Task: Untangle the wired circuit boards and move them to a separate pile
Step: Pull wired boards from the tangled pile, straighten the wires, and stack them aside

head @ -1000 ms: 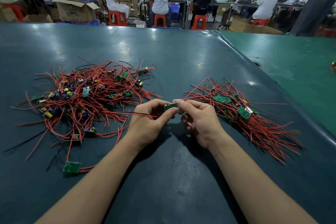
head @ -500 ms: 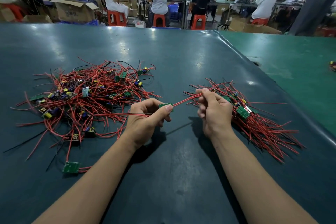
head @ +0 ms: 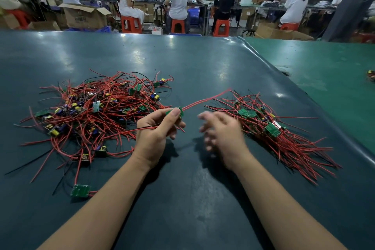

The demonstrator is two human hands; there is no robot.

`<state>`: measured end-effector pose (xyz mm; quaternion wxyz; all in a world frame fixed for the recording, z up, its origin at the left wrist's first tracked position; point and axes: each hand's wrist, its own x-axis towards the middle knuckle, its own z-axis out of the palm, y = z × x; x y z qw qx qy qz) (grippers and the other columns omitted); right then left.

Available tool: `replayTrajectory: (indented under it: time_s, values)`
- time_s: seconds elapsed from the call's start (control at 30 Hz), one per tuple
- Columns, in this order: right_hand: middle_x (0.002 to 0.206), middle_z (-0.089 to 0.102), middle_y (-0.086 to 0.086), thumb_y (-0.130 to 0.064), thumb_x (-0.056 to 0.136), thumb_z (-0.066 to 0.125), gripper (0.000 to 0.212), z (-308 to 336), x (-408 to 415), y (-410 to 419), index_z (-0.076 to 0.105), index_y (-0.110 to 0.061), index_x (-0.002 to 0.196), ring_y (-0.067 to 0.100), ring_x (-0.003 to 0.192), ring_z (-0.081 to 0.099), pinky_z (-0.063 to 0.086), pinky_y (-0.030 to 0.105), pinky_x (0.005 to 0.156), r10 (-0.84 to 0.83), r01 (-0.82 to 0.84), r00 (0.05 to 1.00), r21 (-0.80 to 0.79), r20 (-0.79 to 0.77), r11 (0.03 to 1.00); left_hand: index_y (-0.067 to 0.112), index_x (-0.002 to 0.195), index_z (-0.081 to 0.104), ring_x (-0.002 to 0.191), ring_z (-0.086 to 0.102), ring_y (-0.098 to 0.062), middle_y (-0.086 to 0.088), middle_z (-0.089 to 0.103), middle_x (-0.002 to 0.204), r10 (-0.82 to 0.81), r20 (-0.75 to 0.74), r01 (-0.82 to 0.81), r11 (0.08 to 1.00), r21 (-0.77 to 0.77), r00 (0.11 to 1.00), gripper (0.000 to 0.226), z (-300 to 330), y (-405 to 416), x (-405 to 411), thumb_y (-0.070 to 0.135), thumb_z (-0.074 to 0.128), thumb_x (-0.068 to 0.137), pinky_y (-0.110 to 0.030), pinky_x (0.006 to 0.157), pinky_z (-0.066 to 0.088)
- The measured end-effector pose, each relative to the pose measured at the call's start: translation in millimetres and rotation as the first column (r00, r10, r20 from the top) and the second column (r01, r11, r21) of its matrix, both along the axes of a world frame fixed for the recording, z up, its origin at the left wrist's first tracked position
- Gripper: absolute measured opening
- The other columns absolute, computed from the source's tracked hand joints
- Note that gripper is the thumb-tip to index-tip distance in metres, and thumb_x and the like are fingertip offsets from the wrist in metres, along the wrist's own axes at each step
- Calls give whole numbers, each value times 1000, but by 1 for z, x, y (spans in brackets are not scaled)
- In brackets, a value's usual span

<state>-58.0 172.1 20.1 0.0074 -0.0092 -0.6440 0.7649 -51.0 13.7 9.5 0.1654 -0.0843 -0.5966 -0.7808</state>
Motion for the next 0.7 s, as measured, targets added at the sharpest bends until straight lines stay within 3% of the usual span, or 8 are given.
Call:
replayTrajectory:
  time_s: [0.1,0.27,0.37,0.47,0.53,0.6,0.67,0.7]
  values:
    - [54,57,4,-50,85,52,43,-2,12,-14,62,-10,72,11,37,44,32,17,33,314,-309,949,98,-36,946,19,75,77,62,55,-19,-2,66,66,-89,22,91,993,-77,996,9,-2,3,1,20,70,81,-27,61,44]
    - [58,61,-2,-20,98,54,24,-1,11,-9,65,-8,81,6,41,47,34,15,37,324,-304,932,133,-162,943,18,84,76,66,59,-15,-3,66,74,-207,64,211,975,-64,976,17,-1,4,-2,26,61,85,-25,63,50]
    - [56,60,0,-17,99,56,26,-4,9,-9,67,-8,78,7,40,47,34,16,38,210,-176,954,167,-215,970,17,87,74,56,46,-13,-3,59,67,-189,91,196,978,-73,978,19,0,2,-4,29,59,86,-20,53,39]
    - [56,61,-5,-28,92,62,24,-8,8,-11,69,-12,75,8,45,52,41,22,47,-38,194,895,310,-444,931,16,96,73,57,48,-10,1,64,71,-131,107,150,971,-187,986,24,0,2,-3,34,63,84,-19,55,41]
    - [60,64,-1,-42,89,59,27,-7,6,-10,65,-21,72,18,49,56,45,31,50,-219,427,804,280,-553,860,12,98,73,56,54,-4,4,69,74,-116,127,149,943,-298,985,32,1,4,0,41,68,86,-21,54,44]
    - [67,68,4,-46,89,57,26,-1,3,-5,61,-24,75,22,46,55,44,31,45,-437,544,759,101,-482,833,7,92,74,52,55,-6,0,70,73,-113,150,162,915,-370,982,41,3,6,3,46,66,82,-26,50,45]
    - [78,73,8,-47,96,53,30,4,-1,1,57,-20,84,19,37,51,38,24,36,-578,558,792,-151,-197,816,9,83,75,51,53,-7,-2,70,68,-67,126,116,892,-436,990,39,3,7,5,46,65,81,-24,49,44]
    - [81,74,9,-50,98,50,36,4,-3,4,56,-16,87,17,34,49,36,22,32,-568,546,822,-234,-33,804,10,80,75,50,52,-6,-1,69,65,-26,95,68,877,-475,995,34,1,7,5,43,66,84,-23,50,44]
